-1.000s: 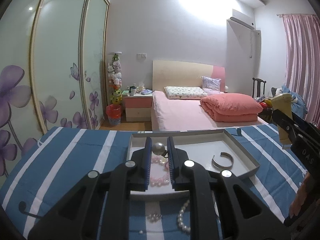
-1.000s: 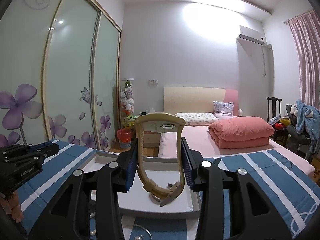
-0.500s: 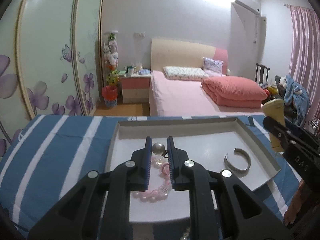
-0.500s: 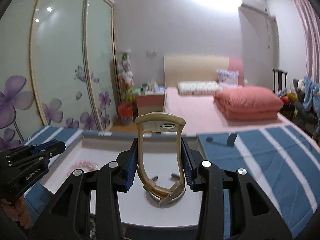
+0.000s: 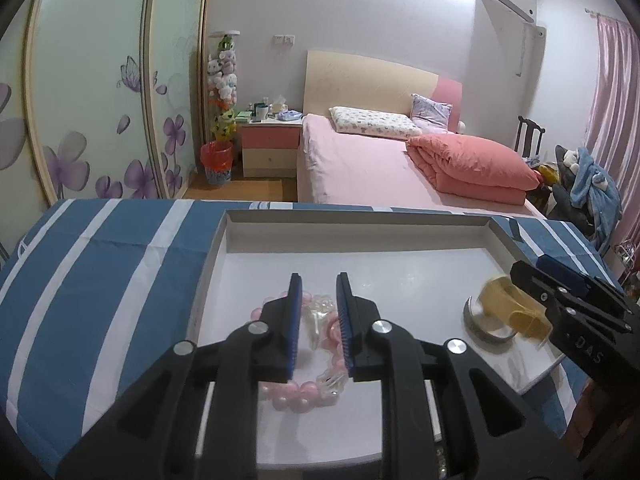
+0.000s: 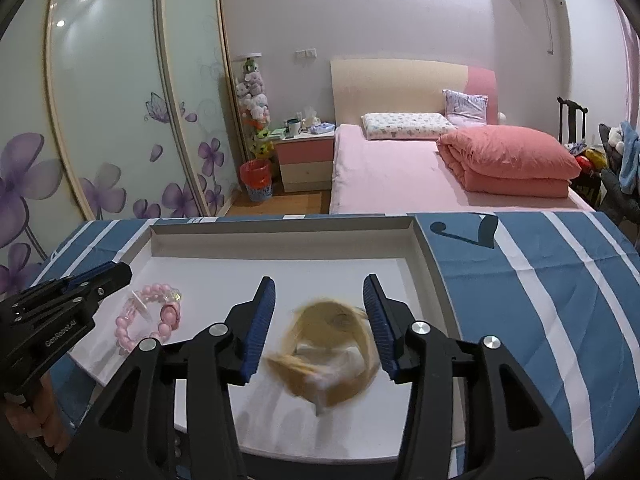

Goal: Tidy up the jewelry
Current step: 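Open the right tool to drop the watch in the tray while the left tool releases the earring, then withdraw both open tools from the tray back over the bed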

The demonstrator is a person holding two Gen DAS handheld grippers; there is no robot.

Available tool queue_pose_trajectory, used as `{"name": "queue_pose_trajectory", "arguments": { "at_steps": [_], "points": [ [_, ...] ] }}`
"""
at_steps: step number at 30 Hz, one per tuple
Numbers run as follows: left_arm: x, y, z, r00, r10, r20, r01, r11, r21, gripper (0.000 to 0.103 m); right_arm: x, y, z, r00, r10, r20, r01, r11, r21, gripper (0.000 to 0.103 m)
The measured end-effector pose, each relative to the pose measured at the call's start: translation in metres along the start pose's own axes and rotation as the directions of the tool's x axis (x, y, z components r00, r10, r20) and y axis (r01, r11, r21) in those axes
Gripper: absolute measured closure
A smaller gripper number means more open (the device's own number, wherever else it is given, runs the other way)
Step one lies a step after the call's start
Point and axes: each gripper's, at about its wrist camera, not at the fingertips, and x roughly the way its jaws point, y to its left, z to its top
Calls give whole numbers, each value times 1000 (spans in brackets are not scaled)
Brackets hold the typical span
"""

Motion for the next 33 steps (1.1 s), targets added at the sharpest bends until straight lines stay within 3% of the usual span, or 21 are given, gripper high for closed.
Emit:
{"name": "queue_pose_trajectory", "arguments": {
  "at_steps": [11, 23, 27, 33],
  "points": [
    [-15, 18, 10, 1000, -10, 27, 12, 998, -64, 77, -13, -1, 9, 999, -12, 53, 11, 1000, 13, 54],
    [-78, 58, -9, 998, 29, 54, -26, 998, -53, 77, -57, 5, 0, 996, 8, 88, -9, 1000, 11, 54],
    [-94, 65, -29, 1000, 22, 18, -22, 1000, -17, 72, -73, 5, -12, 996, 17, 83, -18, 1000, 11, 54],
    [-104, 65, -73, 995, -3, -103, 7, 999, 43, 64, -87, 4, -28, 998, 17, 66, -18, 1000, 20, 54]
  ]
}}
